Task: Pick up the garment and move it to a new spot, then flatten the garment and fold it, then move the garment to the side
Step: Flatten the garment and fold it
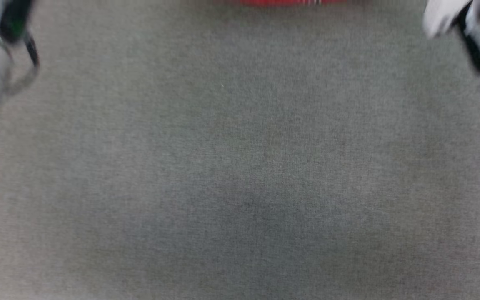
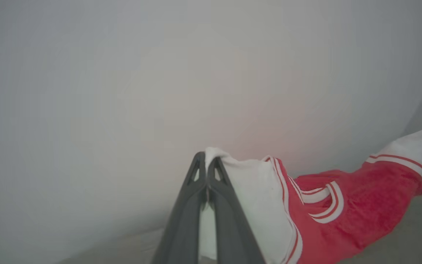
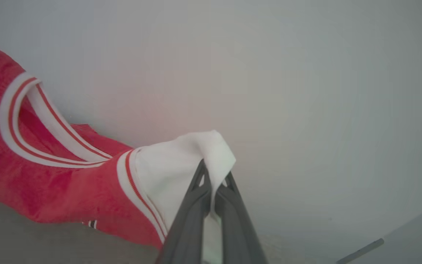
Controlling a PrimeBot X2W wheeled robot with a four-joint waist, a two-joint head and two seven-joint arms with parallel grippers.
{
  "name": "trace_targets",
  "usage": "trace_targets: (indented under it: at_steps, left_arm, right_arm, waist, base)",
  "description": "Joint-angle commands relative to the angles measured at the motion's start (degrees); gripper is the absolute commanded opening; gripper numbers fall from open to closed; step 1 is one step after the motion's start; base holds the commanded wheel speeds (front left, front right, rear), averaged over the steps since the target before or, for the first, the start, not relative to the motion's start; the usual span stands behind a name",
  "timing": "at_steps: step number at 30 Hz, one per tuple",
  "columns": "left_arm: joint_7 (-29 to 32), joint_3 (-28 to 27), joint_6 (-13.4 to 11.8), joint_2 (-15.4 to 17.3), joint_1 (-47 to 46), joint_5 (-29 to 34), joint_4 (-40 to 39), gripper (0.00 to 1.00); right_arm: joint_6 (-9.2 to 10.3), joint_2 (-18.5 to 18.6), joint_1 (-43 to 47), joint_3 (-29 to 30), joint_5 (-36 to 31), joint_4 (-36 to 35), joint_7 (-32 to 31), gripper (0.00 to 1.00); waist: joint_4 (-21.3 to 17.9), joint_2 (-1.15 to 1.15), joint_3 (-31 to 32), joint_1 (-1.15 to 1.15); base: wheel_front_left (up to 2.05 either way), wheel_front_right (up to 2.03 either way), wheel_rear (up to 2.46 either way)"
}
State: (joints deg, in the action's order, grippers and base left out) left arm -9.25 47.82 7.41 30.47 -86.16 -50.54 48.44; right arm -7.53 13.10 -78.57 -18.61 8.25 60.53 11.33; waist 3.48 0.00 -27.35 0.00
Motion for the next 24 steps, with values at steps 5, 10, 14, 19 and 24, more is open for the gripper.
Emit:
trace_targets:
  at_steps: [5,10,14,19,24]
  left_arm:
    - [3.8,3.6,0.0,3.7,11.7,-6.1,-6.4,0.0]
    - [5.7,6.9,0.0,9.9,23.0,-10.5,-17.7,0.0]
    - [7.7,8.8,-1.1,16.5,33.1,-13.6,-27.3,0.0]
    - [8.4,9.6,-5.2,24.0,43.2,-17.7,-36.9,0.0]
    - [7.0,11.9,-9.6,31.2,54.0,-20.8,-46.1,0.0]
  right_arm:
    - [0.08,3.8,10.8,-9.6,10.5,-6.7,-1.4,0.0]
    - [0.08,12.5,22.0,-18.5,16.1,-18.5,-1.3,0.0]
    - [0.09,19.4,32.1,-21.3,19.2,-27.7,-1.6,0.0]
    - [0.09,24.6,42.4,-21.0,21.1,-35.6,-2.5,0.0]
    - [0.08,30.0,53.7,-21.4,19.0,-43.5,-3.5,0.0]
  waist:
    - [-0.3,0.0,9.5,0.0]
    - [-0.8,0.0,15.3,0.0]
    - [-1.4,0.0,18.6,0.0]
    - [-2.3,0.0,20.3,0.0]
    - [-2.9,0.0,20.5,0.0]
  base:
    - [0.0,0.0,0.0]
    - [0.0,0.0,0.0]
    - [0.0,0.0,0.0]
    - [0.0,0.0,0.0]
    - [0.0,0.0,0.0]
